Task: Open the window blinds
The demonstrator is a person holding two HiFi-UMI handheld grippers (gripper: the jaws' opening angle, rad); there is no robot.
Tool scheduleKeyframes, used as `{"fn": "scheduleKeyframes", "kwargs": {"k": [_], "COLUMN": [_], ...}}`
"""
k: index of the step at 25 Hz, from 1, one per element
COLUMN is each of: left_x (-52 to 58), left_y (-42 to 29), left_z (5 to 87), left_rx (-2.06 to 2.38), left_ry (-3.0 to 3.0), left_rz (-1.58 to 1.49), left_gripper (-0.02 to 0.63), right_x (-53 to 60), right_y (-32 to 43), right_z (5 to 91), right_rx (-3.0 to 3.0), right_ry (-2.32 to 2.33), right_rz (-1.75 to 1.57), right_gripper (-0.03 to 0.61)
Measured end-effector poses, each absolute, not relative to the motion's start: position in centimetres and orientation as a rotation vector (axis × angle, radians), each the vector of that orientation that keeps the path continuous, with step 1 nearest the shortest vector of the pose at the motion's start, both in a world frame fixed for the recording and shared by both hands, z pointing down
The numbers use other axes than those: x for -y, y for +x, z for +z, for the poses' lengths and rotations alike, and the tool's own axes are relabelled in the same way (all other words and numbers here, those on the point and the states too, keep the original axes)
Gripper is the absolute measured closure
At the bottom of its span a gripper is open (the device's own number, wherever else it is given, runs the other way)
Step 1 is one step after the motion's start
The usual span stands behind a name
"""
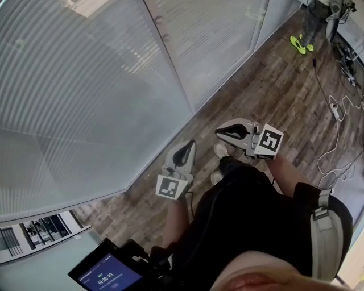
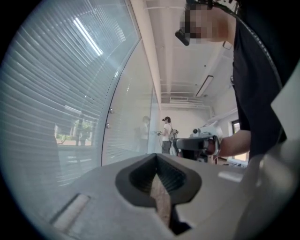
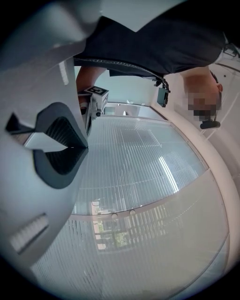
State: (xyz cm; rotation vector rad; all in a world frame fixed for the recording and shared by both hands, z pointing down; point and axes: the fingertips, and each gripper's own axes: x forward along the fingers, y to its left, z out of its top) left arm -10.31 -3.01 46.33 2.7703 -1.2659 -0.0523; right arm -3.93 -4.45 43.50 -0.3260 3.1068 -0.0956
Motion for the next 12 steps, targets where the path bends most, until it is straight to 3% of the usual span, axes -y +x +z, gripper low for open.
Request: {"fn": "scheduleKeyframes", "kwargs": {"k": [12], "left_x": [11.4], "left_y": [-10.9], "left_z": [43.4], "left_rx": [1.42], "left_ry": [2.784], "left_rz": [-0.035], "left_gripper": [0.611], "right_x": [13.8], "right_y": [-2.7], "right_z": [41.9], "right_rx": [-3.083], "right_ry": [-0.305], "right_rz": [-0.043], "right_gripper": [0.574]}}
